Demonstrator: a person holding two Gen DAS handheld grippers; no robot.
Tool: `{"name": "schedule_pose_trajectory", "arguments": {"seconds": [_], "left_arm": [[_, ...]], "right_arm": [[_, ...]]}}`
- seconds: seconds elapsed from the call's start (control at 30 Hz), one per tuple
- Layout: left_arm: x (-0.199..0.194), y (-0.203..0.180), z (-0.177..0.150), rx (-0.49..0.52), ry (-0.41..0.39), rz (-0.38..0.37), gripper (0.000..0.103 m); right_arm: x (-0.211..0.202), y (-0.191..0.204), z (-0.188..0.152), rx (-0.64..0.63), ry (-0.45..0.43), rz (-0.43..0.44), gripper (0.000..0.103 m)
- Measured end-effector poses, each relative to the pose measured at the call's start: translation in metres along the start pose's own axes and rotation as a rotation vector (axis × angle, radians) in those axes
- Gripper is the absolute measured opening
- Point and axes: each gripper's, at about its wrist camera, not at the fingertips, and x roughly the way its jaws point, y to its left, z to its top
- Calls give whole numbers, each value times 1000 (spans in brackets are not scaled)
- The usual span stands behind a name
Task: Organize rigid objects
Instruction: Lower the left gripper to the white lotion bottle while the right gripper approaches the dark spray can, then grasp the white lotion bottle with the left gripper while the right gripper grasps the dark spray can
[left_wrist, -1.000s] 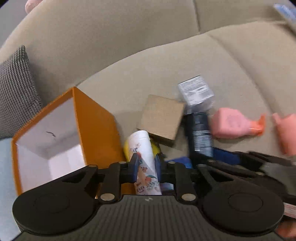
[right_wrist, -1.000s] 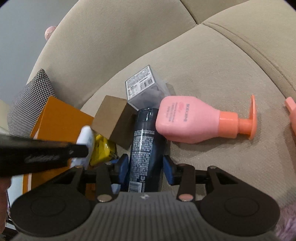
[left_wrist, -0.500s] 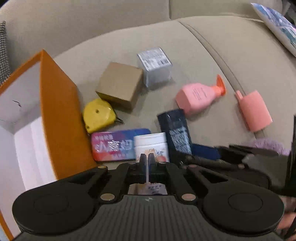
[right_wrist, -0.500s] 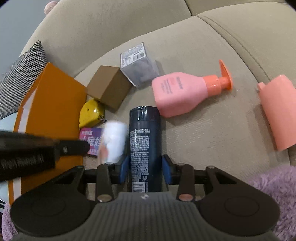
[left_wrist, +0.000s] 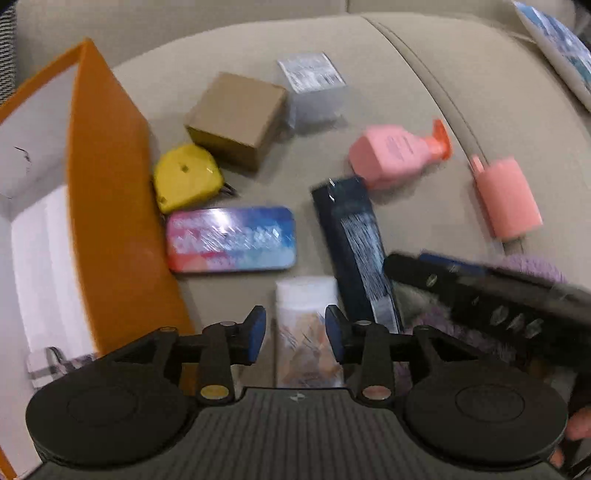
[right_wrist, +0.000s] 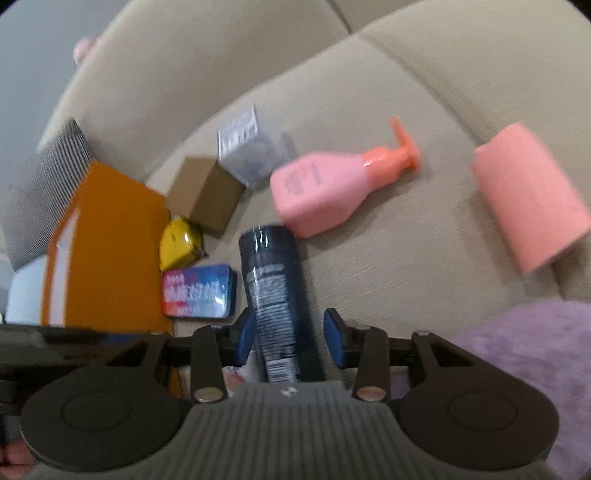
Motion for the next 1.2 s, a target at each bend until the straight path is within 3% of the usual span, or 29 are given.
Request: {"name": "schedule_pose_trajectory", "arguments": {"seconds": [0.1, 0.2, 0.3, 0.6, 0.67, 0.73, 1.07, 1.2], "left_arm": [[10, -12, -6, 51, 12, 50, 45], [18, -20, -12, 102, 9, 75, 54], [25, -22, -15, 113, 24, 64, 54], [16, -12, -27, 76, -48, 8, 46], [9, -9, -29, 57, -71, 11, 27], [0, -6, -30, 28, -96, -18, 23], [1, -8, -27, 23, -97, -6, 22], [9, -3, -26, -19, -89, -8, 28]], "right_arm": [[-9, -10, -1, 13, -20, 73, 37], [-6, -3, 0, 12, -26, 78, 39], [-1, 1, -3, -1, -26, 71, 42], [8, 6, 0, -9, -12, 48, 43], [13, 9, 2, -16, -4, 38, 44], [19, 13, 5, -30, 5, 33, 47], [51, 33, 13, -126, 52, -57, 49], [55, 44, 9, -204, 53, -102, 49]]}}
